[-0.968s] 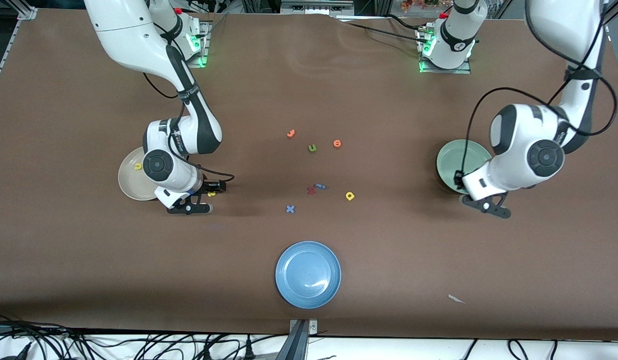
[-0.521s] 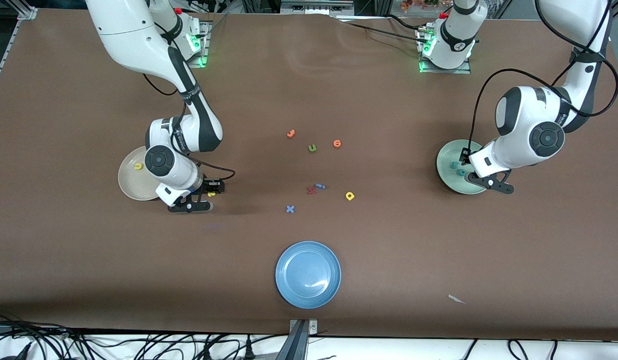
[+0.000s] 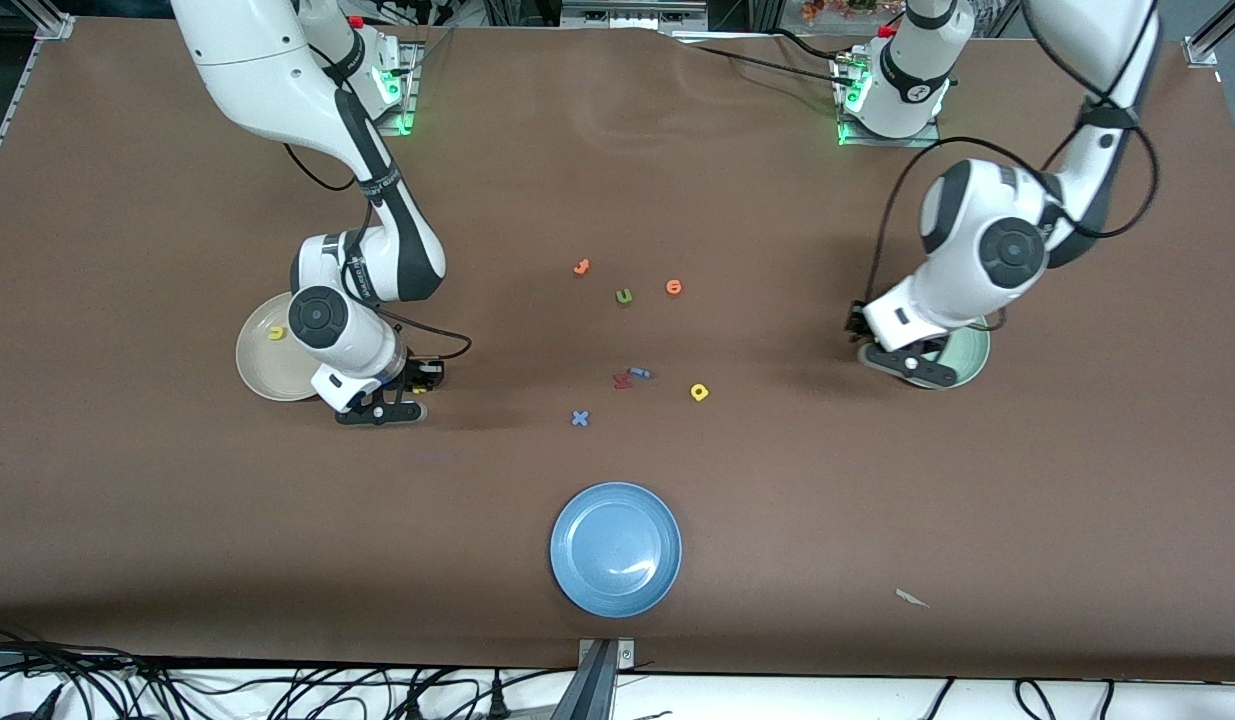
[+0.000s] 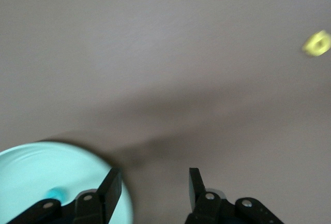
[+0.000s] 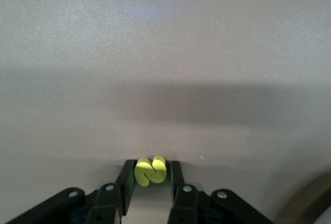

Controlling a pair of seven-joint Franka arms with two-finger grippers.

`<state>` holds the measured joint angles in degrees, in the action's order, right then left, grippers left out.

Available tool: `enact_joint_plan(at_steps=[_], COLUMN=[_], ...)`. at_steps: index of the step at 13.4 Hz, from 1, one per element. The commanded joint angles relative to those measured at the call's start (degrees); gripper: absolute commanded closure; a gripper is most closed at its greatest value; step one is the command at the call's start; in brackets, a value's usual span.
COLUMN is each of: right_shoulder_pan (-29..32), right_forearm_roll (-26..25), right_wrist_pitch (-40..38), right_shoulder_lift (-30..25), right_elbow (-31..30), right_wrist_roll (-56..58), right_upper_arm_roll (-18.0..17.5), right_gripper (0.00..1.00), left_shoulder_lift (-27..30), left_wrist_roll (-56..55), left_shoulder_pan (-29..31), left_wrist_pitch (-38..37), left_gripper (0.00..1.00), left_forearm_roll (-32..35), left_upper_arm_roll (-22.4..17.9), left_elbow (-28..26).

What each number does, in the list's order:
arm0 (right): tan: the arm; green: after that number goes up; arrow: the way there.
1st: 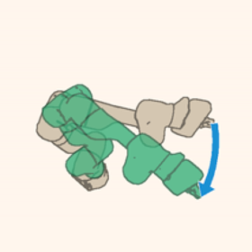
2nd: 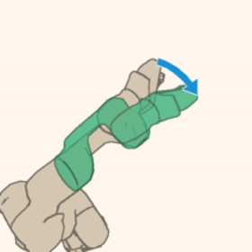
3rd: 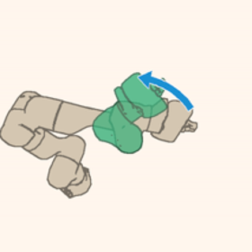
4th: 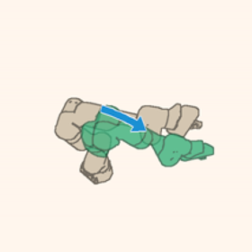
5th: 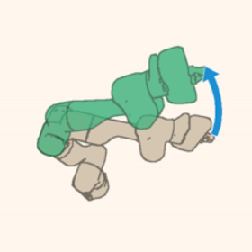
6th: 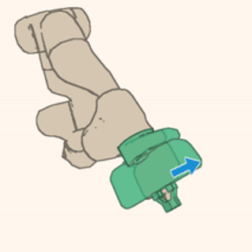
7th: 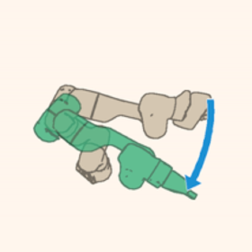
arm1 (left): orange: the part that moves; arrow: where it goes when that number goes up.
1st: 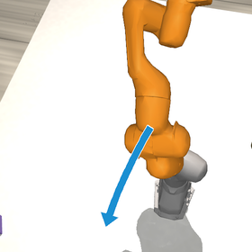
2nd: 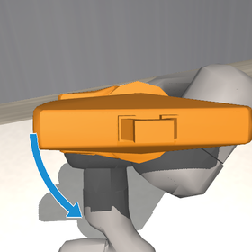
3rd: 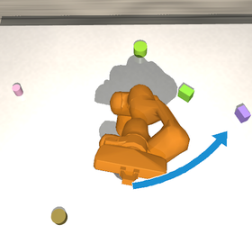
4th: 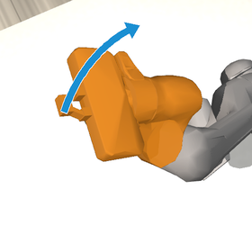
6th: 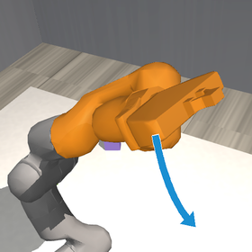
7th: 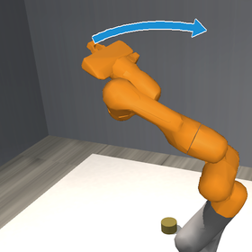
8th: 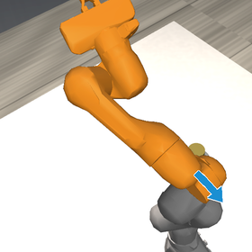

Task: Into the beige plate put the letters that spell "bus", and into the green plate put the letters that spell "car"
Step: 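Place the yellow 2 on the cream plate while the left gripper reaches the yellow letter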

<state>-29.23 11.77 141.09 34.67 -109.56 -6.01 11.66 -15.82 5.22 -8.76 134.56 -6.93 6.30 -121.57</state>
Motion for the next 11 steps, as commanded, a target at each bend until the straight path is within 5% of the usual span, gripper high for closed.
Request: enact_joint_plan(at_steps=[1,5,11], right_shoulder_pan=[0.13,0.22,0.22], right_forearm_roll=[1.15,1.24,1.24], right_wrist_pitch=[0.86,-7.81,-28.21], right_shoulder_lift=[-0.21,-4.86,-10.32], right_elbow=[-1.45,-0.66,-2.67], right_wrist_roll=[0.39,-0.67,-0.4], right_upper_arm_roll=[-0.49,2.92,14.61], right_gripper=[0.83,0.84,0.84], left_shoulder_lift=[-7.89,-15.81,-21.79], left_wrist_roll=[-0.74,-9.23,-12.34], left_shoulder_pan=[-3.0,-9.94,-15.31], left_wrist_pitch=[0.52,0.79,5.62], left_gripper=[0.39,0.39,0.35], left_forearm_roll=[-6.05,-7.83,-8.01], left_upper_arm_roll=[-0.24,-1.29,-4.02], left_elbow=[8.87,20.39,24.09])
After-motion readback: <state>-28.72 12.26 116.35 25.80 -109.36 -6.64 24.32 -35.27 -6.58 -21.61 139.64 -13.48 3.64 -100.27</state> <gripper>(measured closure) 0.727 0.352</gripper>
